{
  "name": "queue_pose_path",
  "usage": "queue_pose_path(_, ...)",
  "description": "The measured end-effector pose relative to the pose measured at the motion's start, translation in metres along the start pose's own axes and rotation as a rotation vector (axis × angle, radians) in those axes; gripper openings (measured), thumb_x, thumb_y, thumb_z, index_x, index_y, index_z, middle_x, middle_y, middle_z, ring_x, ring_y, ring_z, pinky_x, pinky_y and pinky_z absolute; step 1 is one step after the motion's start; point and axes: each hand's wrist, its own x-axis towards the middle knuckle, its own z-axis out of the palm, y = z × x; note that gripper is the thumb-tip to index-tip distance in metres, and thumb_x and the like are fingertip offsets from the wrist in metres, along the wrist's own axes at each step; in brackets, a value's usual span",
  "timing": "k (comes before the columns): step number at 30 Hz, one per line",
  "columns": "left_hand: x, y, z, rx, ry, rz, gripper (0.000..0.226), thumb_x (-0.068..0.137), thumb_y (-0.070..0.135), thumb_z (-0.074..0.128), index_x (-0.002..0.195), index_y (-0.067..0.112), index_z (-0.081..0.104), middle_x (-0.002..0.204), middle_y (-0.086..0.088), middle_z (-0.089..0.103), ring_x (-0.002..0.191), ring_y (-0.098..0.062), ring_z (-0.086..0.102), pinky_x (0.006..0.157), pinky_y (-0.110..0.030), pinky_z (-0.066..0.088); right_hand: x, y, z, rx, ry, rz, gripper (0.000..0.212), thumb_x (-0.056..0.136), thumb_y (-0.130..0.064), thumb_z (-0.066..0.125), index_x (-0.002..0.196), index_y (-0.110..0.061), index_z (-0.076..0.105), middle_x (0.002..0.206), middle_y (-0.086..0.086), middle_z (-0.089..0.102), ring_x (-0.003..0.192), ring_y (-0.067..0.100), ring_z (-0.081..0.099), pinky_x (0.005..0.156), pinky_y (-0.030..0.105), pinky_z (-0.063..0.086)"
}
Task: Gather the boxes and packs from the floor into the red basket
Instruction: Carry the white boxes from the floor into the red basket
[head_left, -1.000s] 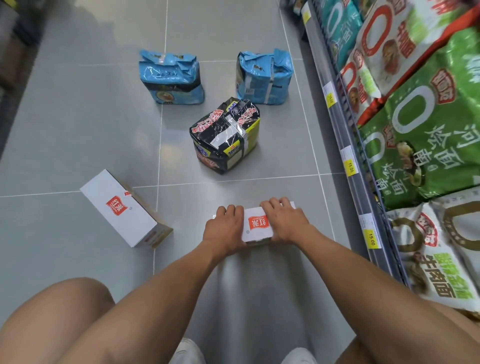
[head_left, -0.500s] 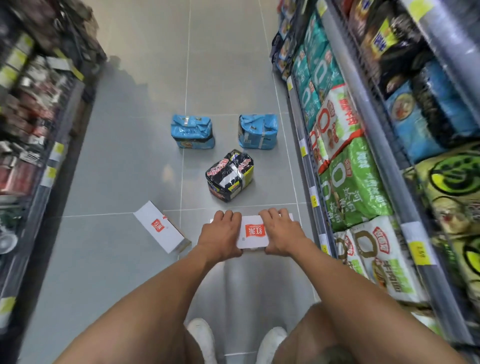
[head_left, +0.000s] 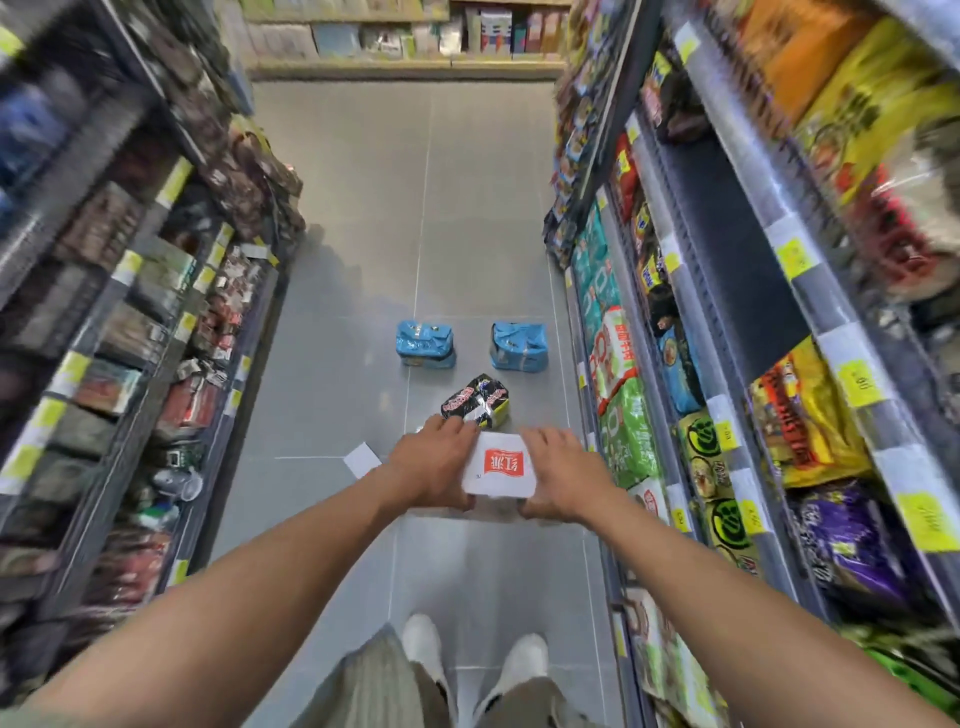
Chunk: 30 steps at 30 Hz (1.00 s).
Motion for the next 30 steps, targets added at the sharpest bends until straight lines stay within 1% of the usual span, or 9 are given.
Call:
queue_pose_path(3,-0.025,0.012,-0.024,-0.016,0.038,0.006,0.098,0.066,0.074,0.073,0.14,0.021,0.035,0.132,-0.002,0.049,0.119,-0.026,0.045,0.083,-0.045,0.053,-0.03,-0.002,-0.022,-0.044,0.073,-0.031,0.12,0.068,-0.063,0.079,0.161,-0.026,0.013,0.151,0.003,0.041,0.136,0.028,0.041,0.095,0.051,0.054)
queue_pose_path(5,-0.038,0.019,-0.034,-0.01,0.059,0.008,0.097,0.065,0.074,0.073,0.139,0.023,0.036,0.133,0.0,0.05,0.119,-0.025,0.046,0.082,-0.043,0.052,-0.048,0.001,-0.029,-0.083,0.141,-0.043,0.124,0.068,-0.066,0.078,0.162,-0.025,0.009,0.153,0.002,0.039,0.135,0.027,0.041,0.09,0.049,0.053)
queue_pose_path(9,-0.047,0.034,-0.05,0.003,0.112,0.04,0.099,0.064,0.079,0.066,0.141,0.025,0.035,0.133,0.003,0.049,0.12,-0.023,0.046,0.08,-0.041,0.052,-0.072,0.012,-0.044,-0.065,0.203,-0.043,0.117,0.067,-0.07,0.078,0.158,-0.025,0.018,0.149,0.0,0.044,0.133,0.023,0.041,0.093,0.047,0.054)
queue_pose_path(12,-0.046,0.047,-0.064,0.006,0.151,0.088,0.108,0.067,0.082,0.064,0.152,0.026,0.027,0.143,0.004,0.045,0.129,-0.021,0.043,0.089,-0.044,0.055,-0.089,0.018,-0.055,-0.049,0.228,-0.009,0.106,0.069,-0.069,0.077,0.152,-0.026,0.026,0.147,-0.001,0.046,0.133,0.023,0.042,0.096,0.048,0.053)
queue_pose_path(15,-0.038,0.058,-0.08,0.021,0.199,0.171,0.11,0.068,0.082,0.062,0.156,0.027,0.025,0.149,0.005,0.044,0.132,-0.021,0.042,0.092,-0.043,0.054,-0.108,0.027,-0.065,-0.012,0.284,0.062,0.099,0.068,-0.066,0.077,0.148,-0.028,0.032,0.145,-0.002,0.047,0.132,0.023,0.043,0.094,0.045,0.053)
queue_pose_path(21,-0.005,0.081,-0.116,0.047,0.241,0.403,0.113,0.061,0.088,0.045,0.154,0.027,0.029,0.15,0.005,0.046,0.133,-0.02,0.044,0.095,-0.042,0.054,-0.144,0.041,-0.078,0.074,0.358,0.281,0.101,0.063,-0.083,0.065,0.145,-0.033,0.033,0.142,-0.007,0.046,0.131,0.021,0.041,0.091,0.045,0.051)
queue_pose_path(26,0.028,0.089,-0.141,0.102,0.218,0.61,0.106,0.071,0.084,0.061,0.155,0.028,0.028,0.154,0.006,0.041,0.139,-0.018,0.039,0.098,-0.044,0.053,-0.166,0.029,-0.084,0.173,0.401,0.488,0.119,0.047,-0.091,0.041,0.15,-0.034,0.03,0.144,-0.007,0.044,0.135,0.02,0.039,0.093,0.046,0.049)
queue_pose_path(28,0.039,0.089,-0.151,0.141,0.177,0.68,0.11,0.07,0.087,0.058,0.156,0.027,0.027,0.156,0.005,0.038,0.14,-0.02,0.037,0.099,-0.049,0.053,-0.169,0.016,-0.082,0.216,0.426,0.571,0.117,0.049,-0.091,0.047,0.151,-0.035,0.03,0.144,-0.008,0.044,0.134,0.02,0.04,0.092,0.044,0.048)
queue_pose_path(30,0.046,0.092,-0.157,0.152,0.146,0.754,0.11,0.068,0.086,0.06,0.154,0.024,0.031,0.153,0.002,0.041,0.139,-0.023,0.039,0.101,-0.049,0.051,-0.173,0.005,-0.077,0.246,0.436,0.637,0.112,0.056,-0.088,0.061,0.151,-0.036,0.029,0.143,-0.007,0.045,0.134,0.02,0.041,0.093,0.045,0.048)
